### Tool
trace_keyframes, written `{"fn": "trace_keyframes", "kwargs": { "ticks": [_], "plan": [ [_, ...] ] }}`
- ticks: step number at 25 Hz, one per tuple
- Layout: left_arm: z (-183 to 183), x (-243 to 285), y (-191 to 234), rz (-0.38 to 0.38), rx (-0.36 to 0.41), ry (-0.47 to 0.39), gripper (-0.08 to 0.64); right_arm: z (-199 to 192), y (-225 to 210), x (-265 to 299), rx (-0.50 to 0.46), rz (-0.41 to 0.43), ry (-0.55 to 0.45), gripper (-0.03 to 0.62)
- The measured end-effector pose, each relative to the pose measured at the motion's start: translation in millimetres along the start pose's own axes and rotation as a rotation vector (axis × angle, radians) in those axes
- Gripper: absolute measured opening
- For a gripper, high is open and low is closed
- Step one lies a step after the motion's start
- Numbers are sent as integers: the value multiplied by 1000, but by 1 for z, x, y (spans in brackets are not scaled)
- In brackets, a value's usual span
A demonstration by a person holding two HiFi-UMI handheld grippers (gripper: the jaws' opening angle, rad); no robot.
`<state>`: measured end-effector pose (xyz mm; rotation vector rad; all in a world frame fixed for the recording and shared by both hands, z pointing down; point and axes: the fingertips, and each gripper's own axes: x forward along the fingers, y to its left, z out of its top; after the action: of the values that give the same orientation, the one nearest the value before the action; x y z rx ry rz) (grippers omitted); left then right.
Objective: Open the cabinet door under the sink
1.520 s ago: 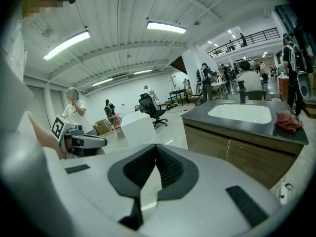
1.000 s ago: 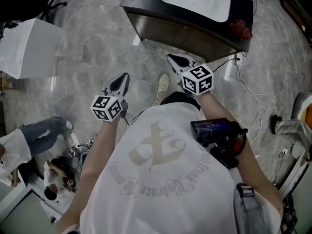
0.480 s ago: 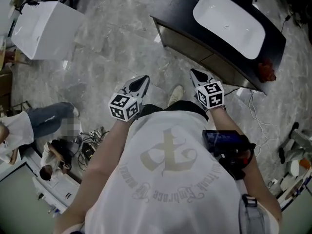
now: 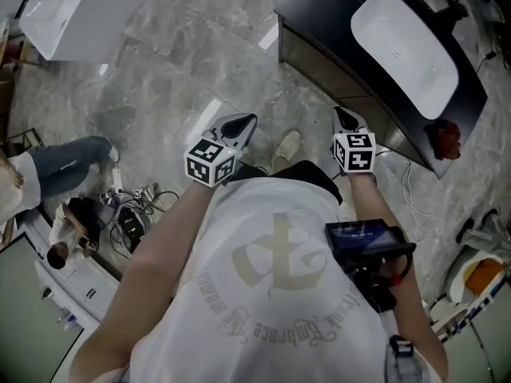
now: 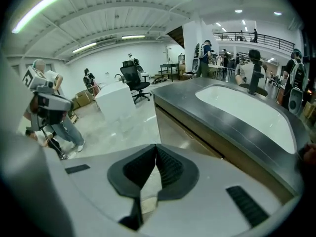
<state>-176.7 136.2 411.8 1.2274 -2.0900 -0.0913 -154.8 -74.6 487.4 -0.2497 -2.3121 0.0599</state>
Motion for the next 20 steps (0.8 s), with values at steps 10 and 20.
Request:
{"fn": "trace_keyframes", "kwargs": {
  "ticks": [10,20],
  "plan": [
    [-14,5,30,-40,-46,21,9,-20,-19,28,-36,-76,131,14],
    [-68,31,66,-53,-86,80,9,-27,-64,79,-105,-224,187,14]
  ]
}}
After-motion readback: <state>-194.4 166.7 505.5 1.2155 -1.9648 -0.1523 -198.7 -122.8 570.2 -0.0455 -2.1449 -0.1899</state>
